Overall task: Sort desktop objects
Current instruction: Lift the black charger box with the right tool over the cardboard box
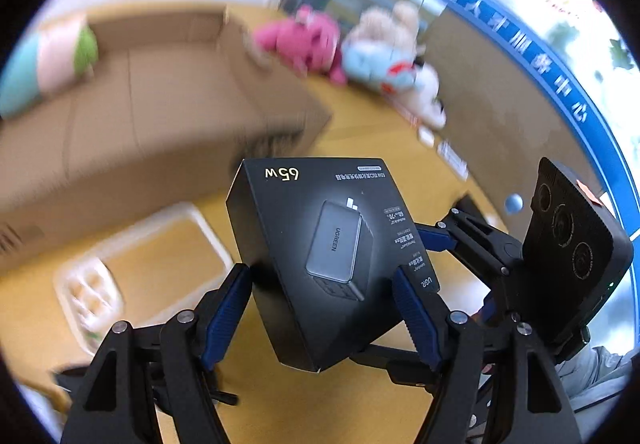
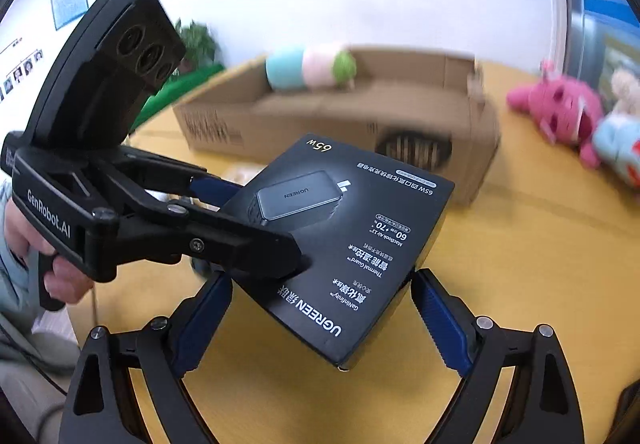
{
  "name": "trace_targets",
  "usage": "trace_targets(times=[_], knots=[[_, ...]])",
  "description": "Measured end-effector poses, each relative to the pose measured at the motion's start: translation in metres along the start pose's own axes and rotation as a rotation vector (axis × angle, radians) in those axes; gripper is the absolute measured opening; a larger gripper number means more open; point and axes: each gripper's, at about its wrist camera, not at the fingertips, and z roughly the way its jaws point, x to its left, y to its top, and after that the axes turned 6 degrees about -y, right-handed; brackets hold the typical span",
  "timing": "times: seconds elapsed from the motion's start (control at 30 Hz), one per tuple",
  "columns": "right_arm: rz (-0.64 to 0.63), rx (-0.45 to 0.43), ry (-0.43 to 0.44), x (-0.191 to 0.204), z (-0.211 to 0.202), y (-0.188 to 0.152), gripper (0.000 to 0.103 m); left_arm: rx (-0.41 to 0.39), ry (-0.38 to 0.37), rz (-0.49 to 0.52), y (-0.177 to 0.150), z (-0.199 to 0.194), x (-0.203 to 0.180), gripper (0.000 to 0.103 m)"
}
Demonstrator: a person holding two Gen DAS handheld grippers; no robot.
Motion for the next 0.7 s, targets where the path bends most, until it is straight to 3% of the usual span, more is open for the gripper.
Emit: trace_targets(times=[0.43, 0.7], knots=[[-0.211, -0.336, -0.089, 0.03, -0.057, 0.177, 0.091, -0.323, 0.151, 0.257, 0.126, -0.125, -0.039, 0.073], [-0.248, -0.41, -0.069, 0.032, -0.059, 0.266, 0.091, -0.408, 0.201, 0.297, 0.178, -0.173, -0.032, 0.073]])
